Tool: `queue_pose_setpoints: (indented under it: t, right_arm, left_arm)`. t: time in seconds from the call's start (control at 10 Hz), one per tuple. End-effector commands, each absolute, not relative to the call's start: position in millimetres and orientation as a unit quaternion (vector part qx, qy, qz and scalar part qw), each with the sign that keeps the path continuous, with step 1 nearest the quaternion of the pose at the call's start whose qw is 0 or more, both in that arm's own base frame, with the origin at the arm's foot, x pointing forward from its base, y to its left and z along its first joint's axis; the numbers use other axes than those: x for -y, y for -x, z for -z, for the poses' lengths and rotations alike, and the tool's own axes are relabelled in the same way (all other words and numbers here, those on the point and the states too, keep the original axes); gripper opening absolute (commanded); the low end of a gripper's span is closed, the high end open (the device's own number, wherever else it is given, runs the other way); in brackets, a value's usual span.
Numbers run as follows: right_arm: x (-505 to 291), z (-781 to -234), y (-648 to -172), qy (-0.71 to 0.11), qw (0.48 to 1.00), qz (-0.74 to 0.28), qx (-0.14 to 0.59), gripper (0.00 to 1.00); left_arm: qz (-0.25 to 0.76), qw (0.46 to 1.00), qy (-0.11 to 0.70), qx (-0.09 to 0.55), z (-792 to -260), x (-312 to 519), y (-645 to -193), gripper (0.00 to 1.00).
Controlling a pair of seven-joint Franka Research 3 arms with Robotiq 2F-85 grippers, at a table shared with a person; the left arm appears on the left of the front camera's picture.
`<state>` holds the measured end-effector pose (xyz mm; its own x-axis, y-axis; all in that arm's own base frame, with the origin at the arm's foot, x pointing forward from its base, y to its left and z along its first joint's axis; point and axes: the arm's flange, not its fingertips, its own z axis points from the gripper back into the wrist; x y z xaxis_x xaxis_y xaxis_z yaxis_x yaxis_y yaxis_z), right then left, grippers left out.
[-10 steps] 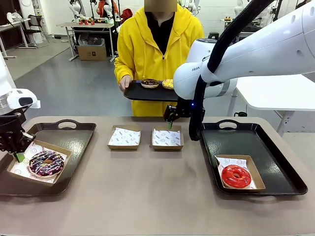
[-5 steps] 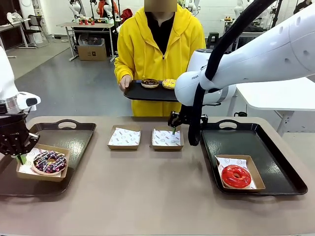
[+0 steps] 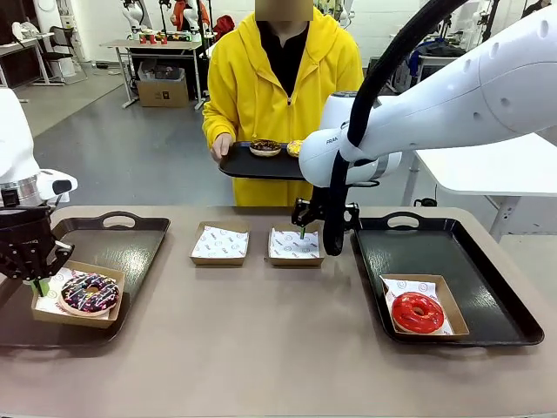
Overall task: Individually package the donuts and arrange them on the tray.
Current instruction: Place the picked Paper togo box on the Handle tray while simultaneously picking up another Paper togo box from the table with the other hand.
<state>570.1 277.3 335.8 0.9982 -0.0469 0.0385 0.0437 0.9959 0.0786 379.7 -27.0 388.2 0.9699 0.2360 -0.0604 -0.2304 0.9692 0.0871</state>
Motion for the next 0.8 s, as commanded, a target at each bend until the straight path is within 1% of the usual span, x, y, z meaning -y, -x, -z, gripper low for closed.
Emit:
queue_pose_setpoints:
  t: [0.0,0.7]
  right_arm:
    - [-281,-333,-582,-0.016,0.999,0.031,0.021,1.00]
    - [-274,-321,-586,-0.012,0.999,0.032,0.005,1.00]
  left_arm:
    - [-0.099,0.993,-0.047,-0.032,-387,25,-386,0.01]
    - [-0.044,0.999,-0.020,-0.021,-379,28,-386,0.01]
